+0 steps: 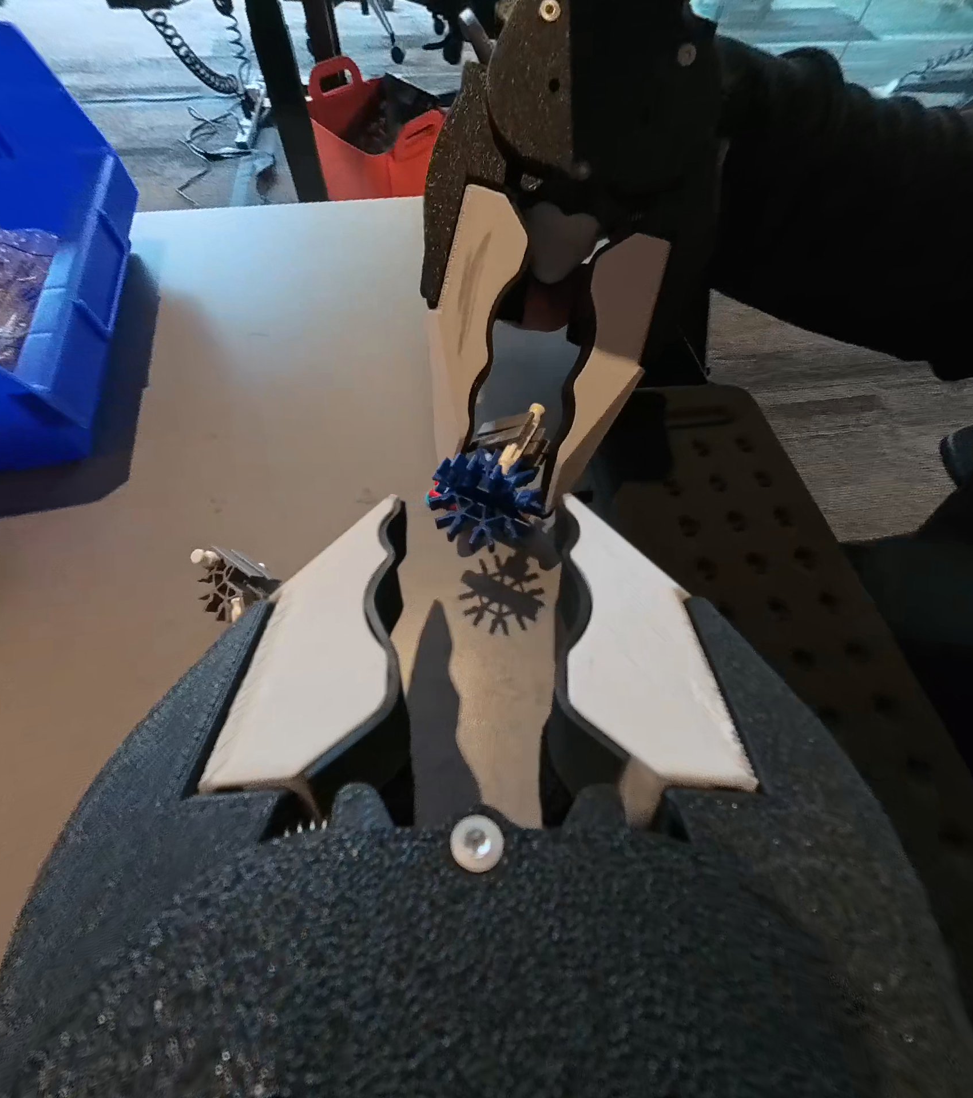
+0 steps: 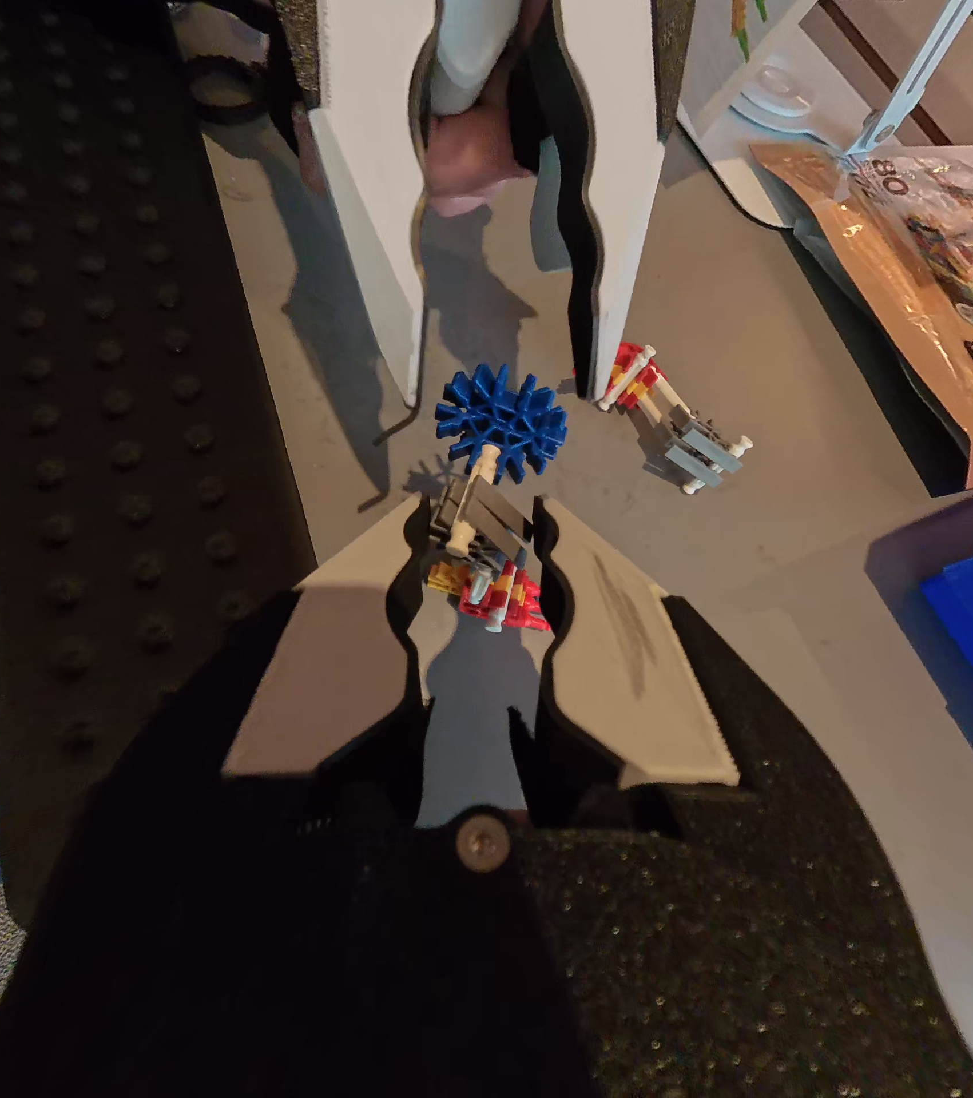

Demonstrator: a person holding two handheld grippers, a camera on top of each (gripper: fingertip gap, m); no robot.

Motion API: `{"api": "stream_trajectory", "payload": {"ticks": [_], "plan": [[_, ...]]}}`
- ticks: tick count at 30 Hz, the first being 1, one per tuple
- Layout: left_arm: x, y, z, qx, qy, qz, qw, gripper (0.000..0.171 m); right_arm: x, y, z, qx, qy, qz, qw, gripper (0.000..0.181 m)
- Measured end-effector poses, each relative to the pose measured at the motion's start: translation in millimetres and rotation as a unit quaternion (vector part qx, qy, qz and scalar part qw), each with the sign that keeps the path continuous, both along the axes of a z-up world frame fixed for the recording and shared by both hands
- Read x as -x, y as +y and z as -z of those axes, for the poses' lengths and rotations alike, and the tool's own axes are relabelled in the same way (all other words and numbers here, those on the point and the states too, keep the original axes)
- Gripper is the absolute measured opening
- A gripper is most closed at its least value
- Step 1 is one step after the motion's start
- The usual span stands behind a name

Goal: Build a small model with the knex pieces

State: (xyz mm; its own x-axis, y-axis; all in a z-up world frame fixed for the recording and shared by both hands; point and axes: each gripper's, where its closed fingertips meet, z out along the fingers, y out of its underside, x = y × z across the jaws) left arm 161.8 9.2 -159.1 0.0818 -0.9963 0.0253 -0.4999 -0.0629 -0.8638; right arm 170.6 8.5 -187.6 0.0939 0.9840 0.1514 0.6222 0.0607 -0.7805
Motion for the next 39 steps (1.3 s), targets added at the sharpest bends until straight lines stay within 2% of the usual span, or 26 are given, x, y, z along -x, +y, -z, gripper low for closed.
{"api": "stream_trajectory", "payload": {"ticks": [5,11,14,17,19,23,27,31,39], "plan": [[5.2,-1.9,4.1,-0.02,0.0,-0.014,1.0,0.052,-0.3,-0.4,0.2,-0.002,-0.001,0.002,1.0,0.034],[8.3,1.1,2.6,-0.026,-0.011,-0.017,0.999,0.05,-2.7,-2.3,-4.8,-0.011,-0.003,0.008,1.0,0.047],[11.8,2.5,5.0,-0.019,-0.006,-0.02,1.0,0.05,-4.6,-3.5,-9.8,-0.014,0.004,0.017,1.0,0.05],[14.2,1.4,12.9,-0.001,-0.004,-0.017,1.0,0.049,-4.4,-4.6,-3.0,-0.013,-0.012,0.017,1.0,0.05],[15.3,0.2,7.2,-0.009,-0.019,-0.017,1.0,0.048,-4.2,-1.8,-2.0,-0.024,-0.019,0.027,0.999,0.049],[20.3,-8.7,-11.3,-0.037,-0.056,-0.003,0.998,0.046,12.2,-10.6,-30.8,-0.027,0.048,0.021,0.998,0.041],[25.9,-21.1,-30.0,-0.018,-0.114,0.022,0.993,0.044,26.5,-27.9,-54.6,-0.018,0.115,-0.027,0.993,0.03],[30.0,-28.6,-47.9,0.012,-0.164,0.044,0.985,0.044,34.5,-28.5,-67.0,-0.024,0.151,-0.039,0.987,0.021],[31.5,-30.7,-57.1,0.037,-0.191,0.053,0.979,0.045,50.0,-38.5,-81.3,-0.025,0.187,-0.065,0.98,0.014]]}}
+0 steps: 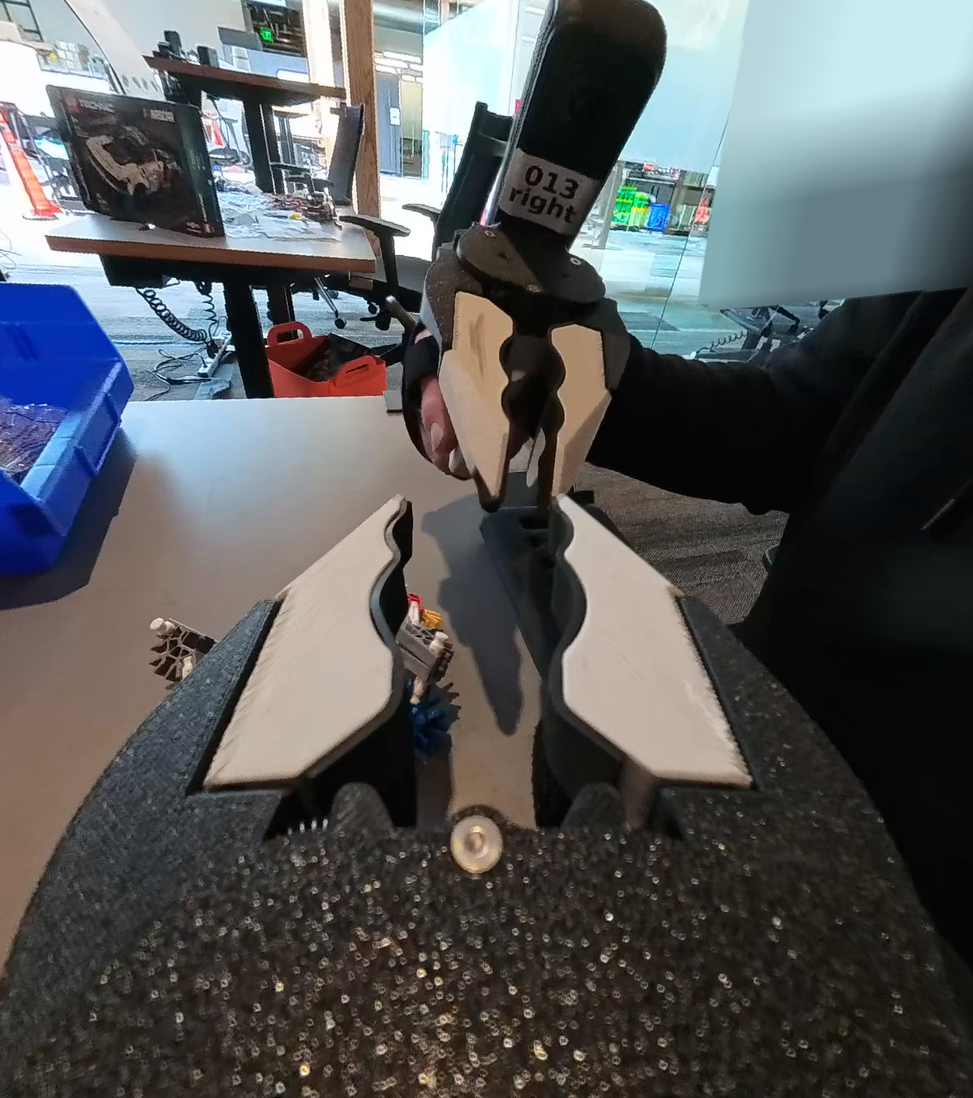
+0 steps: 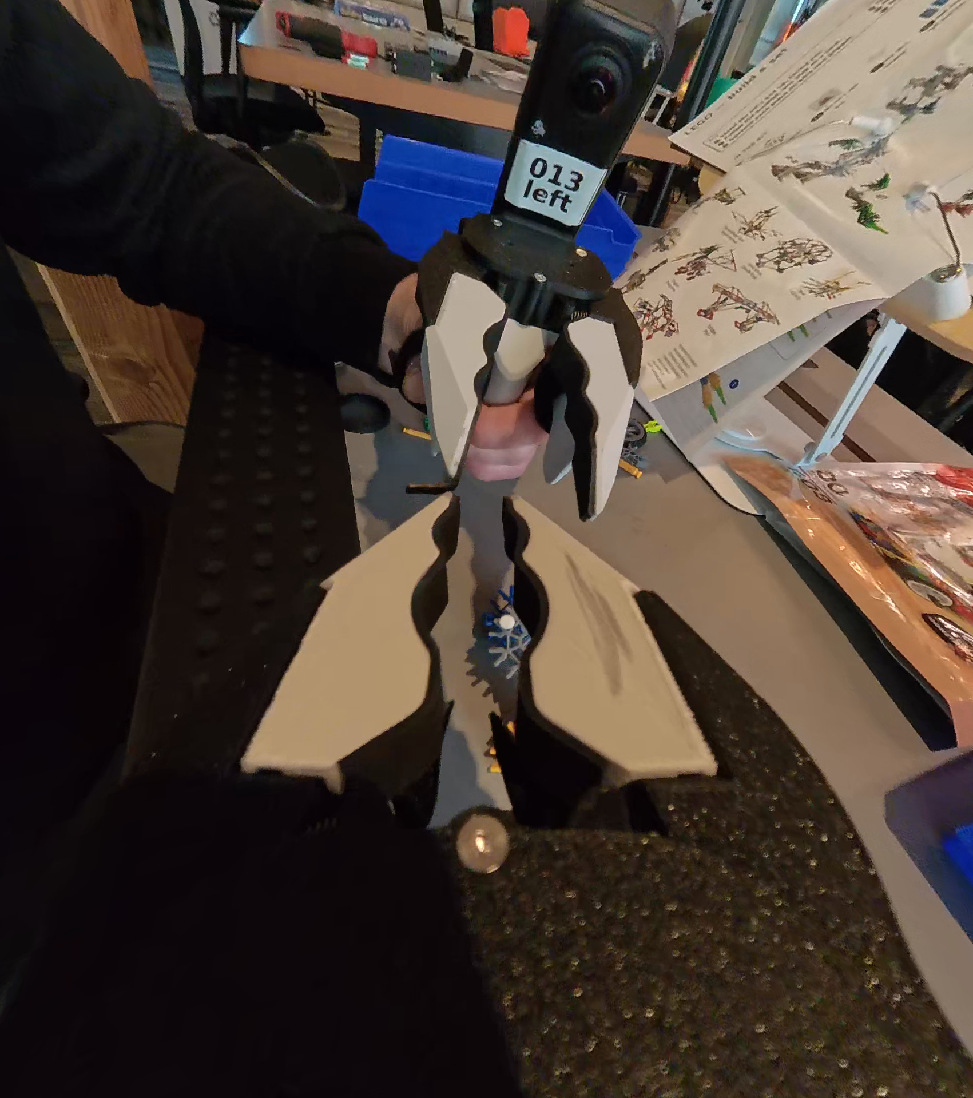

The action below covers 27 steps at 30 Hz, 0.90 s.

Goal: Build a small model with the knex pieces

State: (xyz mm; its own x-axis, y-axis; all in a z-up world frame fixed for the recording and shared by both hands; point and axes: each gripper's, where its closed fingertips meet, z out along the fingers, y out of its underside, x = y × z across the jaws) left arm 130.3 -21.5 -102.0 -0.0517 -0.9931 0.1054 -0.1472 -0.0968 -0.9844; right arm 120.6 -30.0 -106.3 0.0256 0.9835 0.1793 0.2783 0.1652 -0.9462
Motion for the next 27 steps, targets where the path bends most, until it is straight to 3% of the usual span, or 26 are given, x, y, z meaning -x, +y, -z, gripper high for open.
{"api": "stream_trajectory", "payload": {"ticks": [18,27], "plan": [[0.4,1.4,-4.6,0.013,-0.016,0.006,1.0,0.045,1.5,-6.1,-6.9,0.008,0.021,-0.004,1.0,0.003],[0.0,-3.7,-11.4,0.027,-0.033,0.02,0.999,0.048,0.8,-19.8,-17.6,0.041,0.061,-0.046,0.996,0.006]]}}
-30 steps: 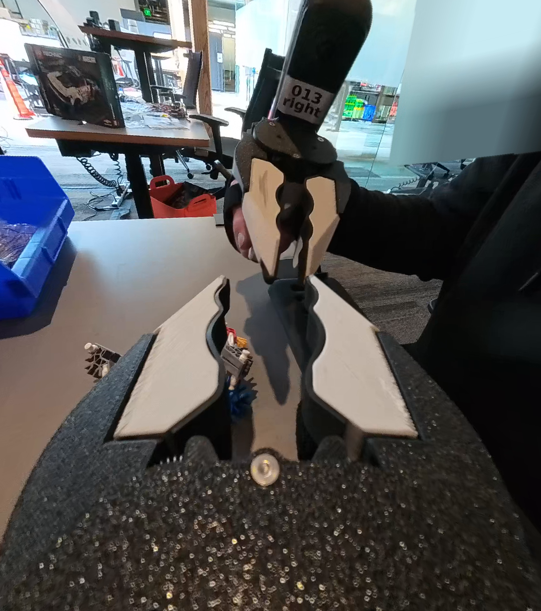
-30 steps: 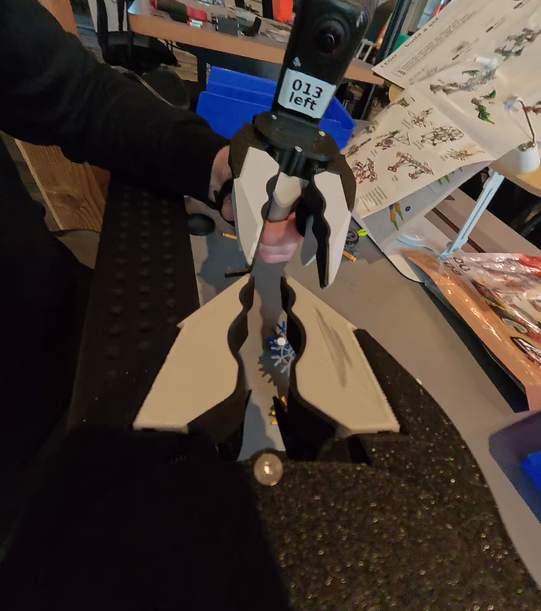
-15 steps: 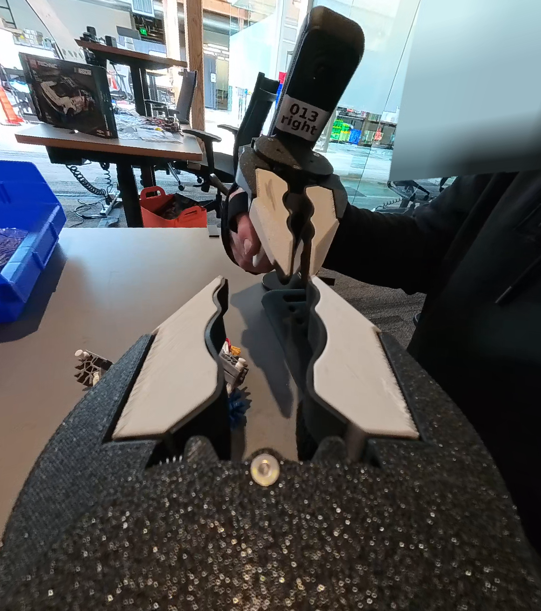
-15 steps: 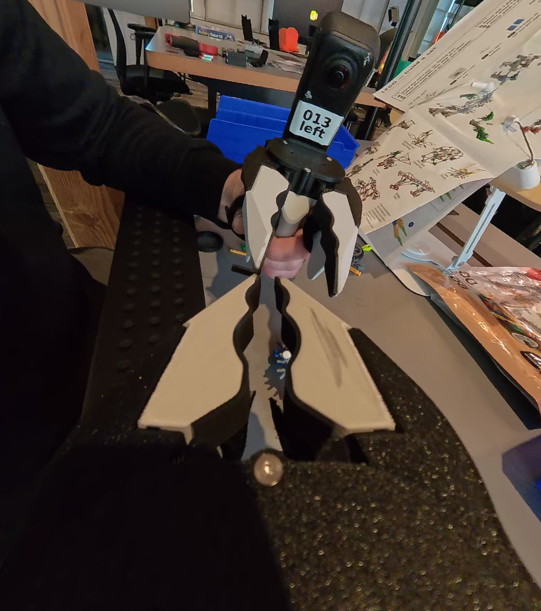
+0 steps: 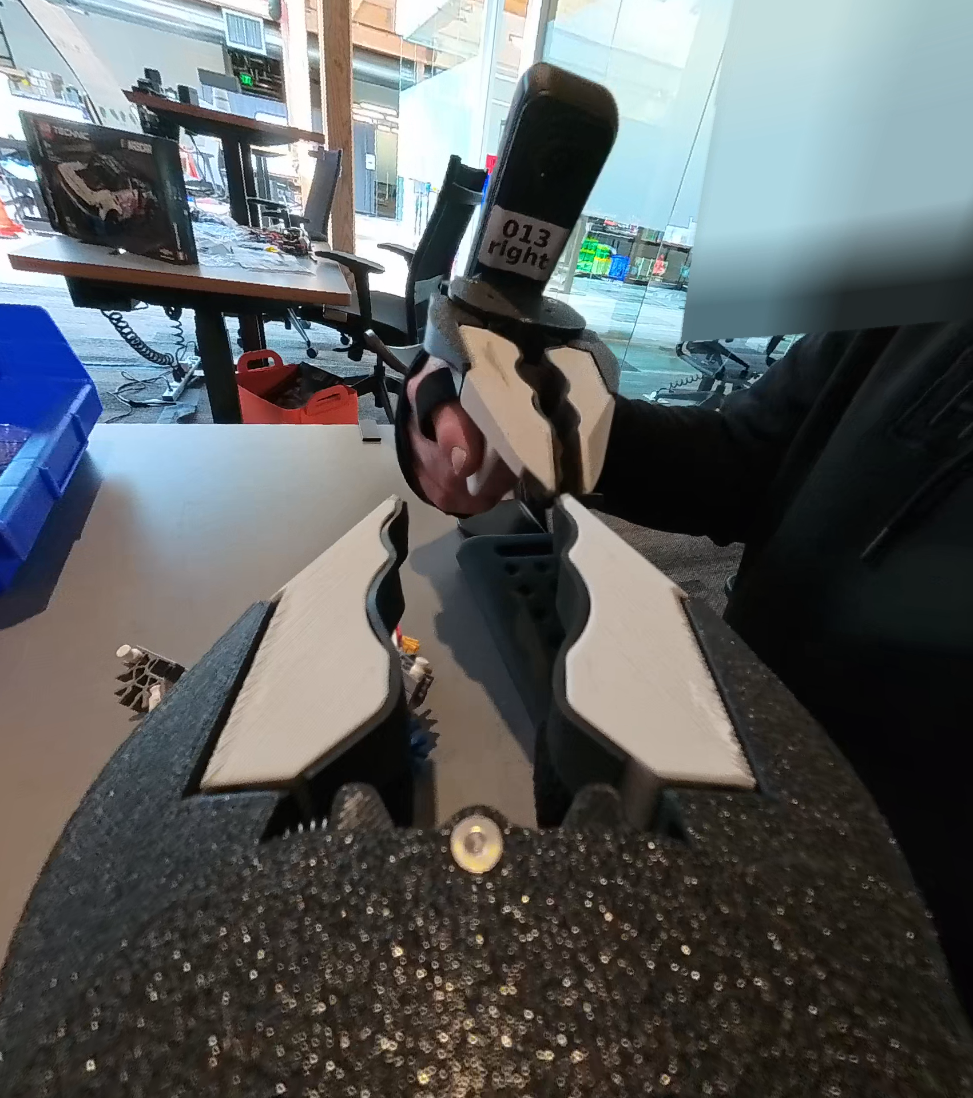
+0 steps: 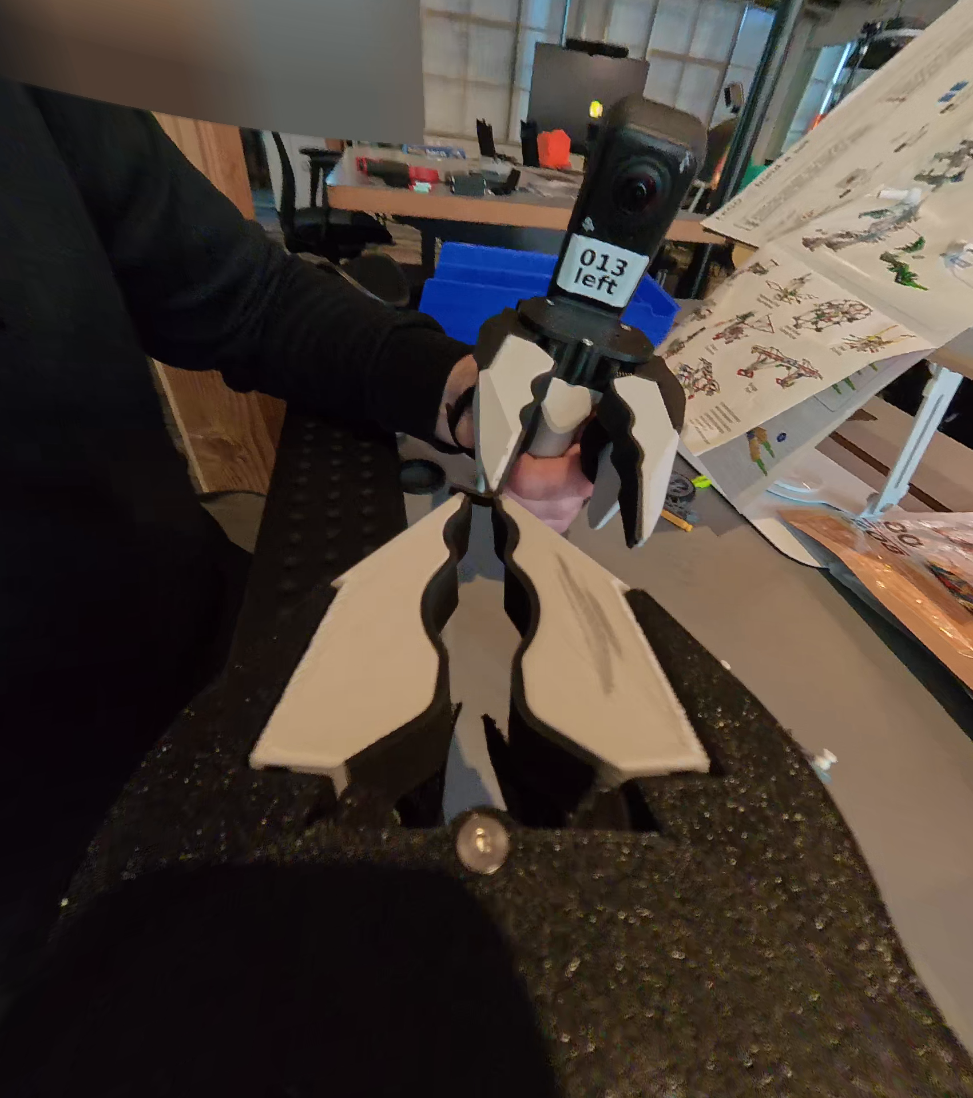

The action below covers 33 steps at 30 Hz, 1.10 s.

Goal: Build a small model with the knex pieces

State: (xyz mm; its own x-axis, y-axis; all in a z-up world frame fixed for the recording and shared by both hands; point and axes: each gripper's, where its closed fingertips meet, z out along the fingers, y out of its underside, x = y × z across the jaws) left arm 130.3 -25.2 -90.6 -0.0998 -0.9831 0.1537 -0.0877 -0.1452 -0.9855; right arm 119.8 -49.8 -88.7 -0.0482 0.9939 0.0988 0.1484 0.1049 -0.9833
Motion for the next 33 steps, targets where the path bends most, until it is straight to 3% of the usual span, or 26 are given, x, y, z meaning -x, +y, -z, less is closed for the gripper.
{"api": "stream_trajectory", "payload": {"ticks": [29,33], "plan": [[-0.8,-2.2,0.8,-0.012,0.005,0.004,1.0,0.044,10.5,3.5,1.1,-0.022,-0.032,0.039,0.998,0.006],[0.1,-1.5,3.2,-0.016,0.008,0.0,1.0,0.032,10.7,9.5,4.4,-0.022,-0.043,0.055,0.997,0.006]]}}
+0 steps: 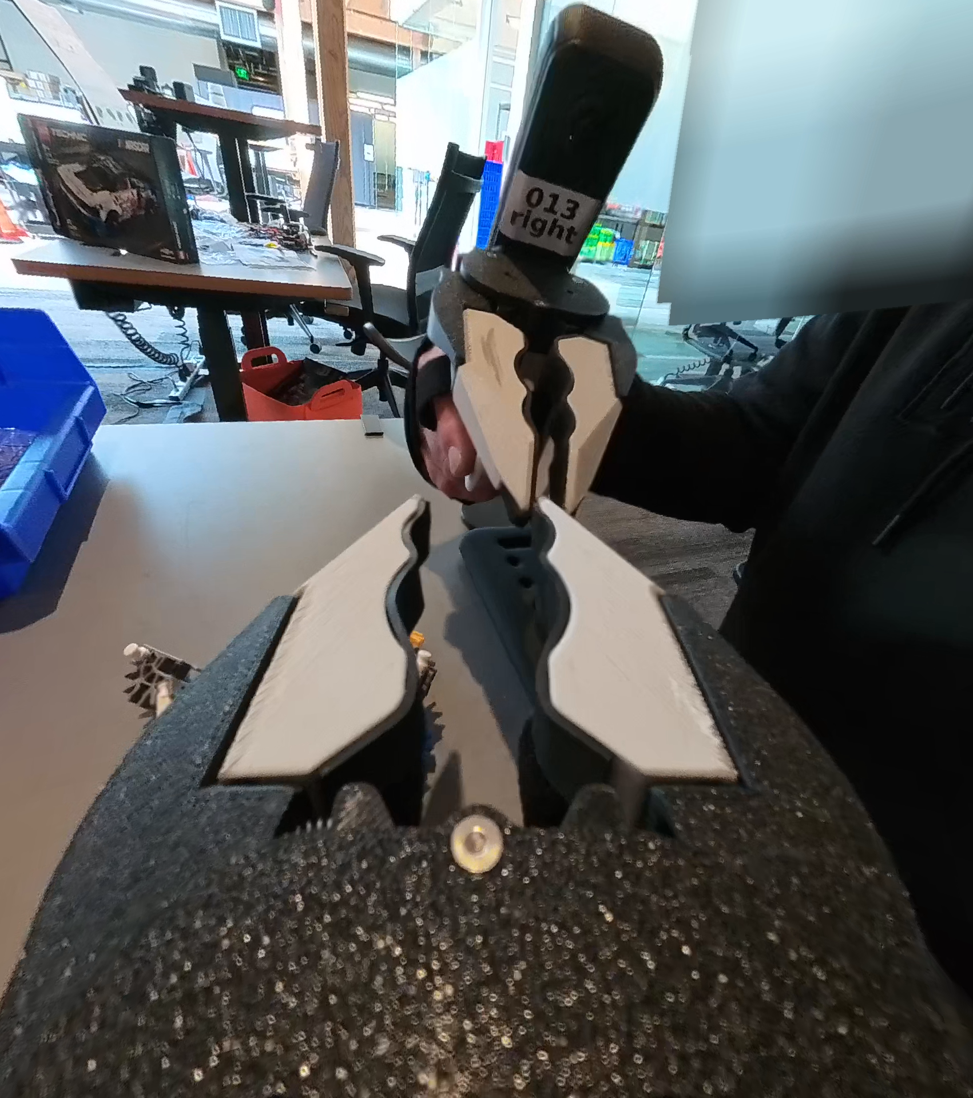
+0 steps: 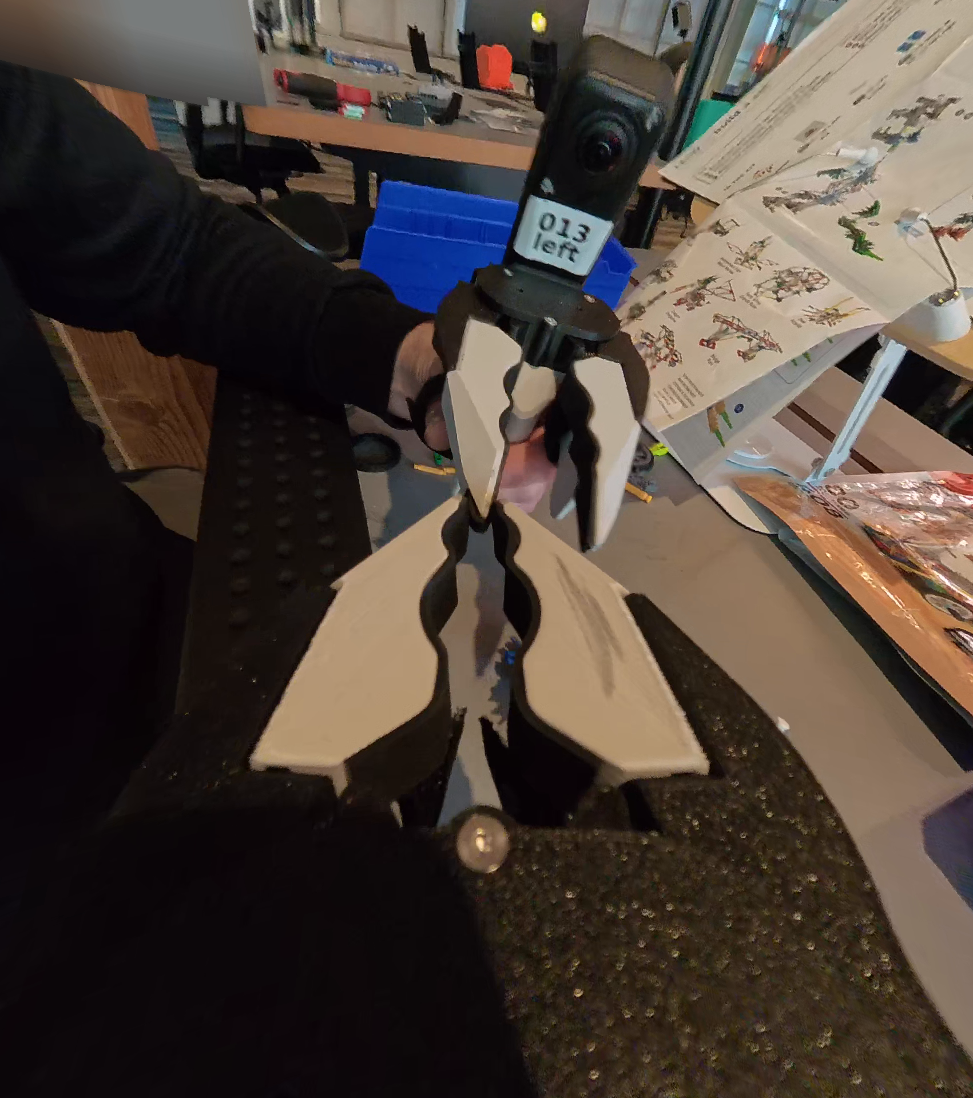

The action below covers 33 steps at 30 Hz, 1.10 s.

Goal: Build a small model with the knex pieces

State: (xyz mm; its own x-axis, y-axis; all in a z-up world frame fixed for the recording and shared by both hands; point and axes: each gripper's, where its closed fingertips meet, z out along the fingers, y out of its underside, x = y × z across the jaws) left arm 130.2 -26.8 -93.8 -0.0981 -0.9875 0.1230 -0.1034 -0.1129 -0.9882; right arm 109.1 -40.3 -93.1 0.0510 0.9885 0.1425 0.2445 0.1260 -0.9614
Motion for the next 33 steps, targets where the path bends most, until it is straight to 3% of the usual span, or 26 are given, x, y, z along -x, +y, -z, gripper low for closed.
{"api": "stream_trajectory", "payload": {"ticks": [5,9,18,28,33], "plan": [[0.6,-2.3,1.6,-0.021,0.008,0.001,1.0,0.024,0.3,2.0,2.9,-0.007,-0.016,0.009,1.0,0.005],[-0.1,-5.0,6.0,-0.056,0.023,-0.001,0.998,0.005,-0.5,7.5,8.4,-0.013,-0.035,0.024,0.999,0.004],[3.9,9.5,-3.0,-0.034,-0.006,-0.025,0.999,0.007,2.9,18.0,-0.1,-0.008,0.009,0.039,0.999,0.016],[1.1,-5.1,-8.7,0.002,-0.027,0.012,1.0,0.007,0.4,8.2,-6.2,-0.021,0.029,0.021,0.999,0.007],[1.6,-1.8,-12.4,-0.012,-0.032,-0.008,0.999,0.006,1.4,11.5,-9.8,-0.011,0.025,0.03,0.999,0.006]]}}
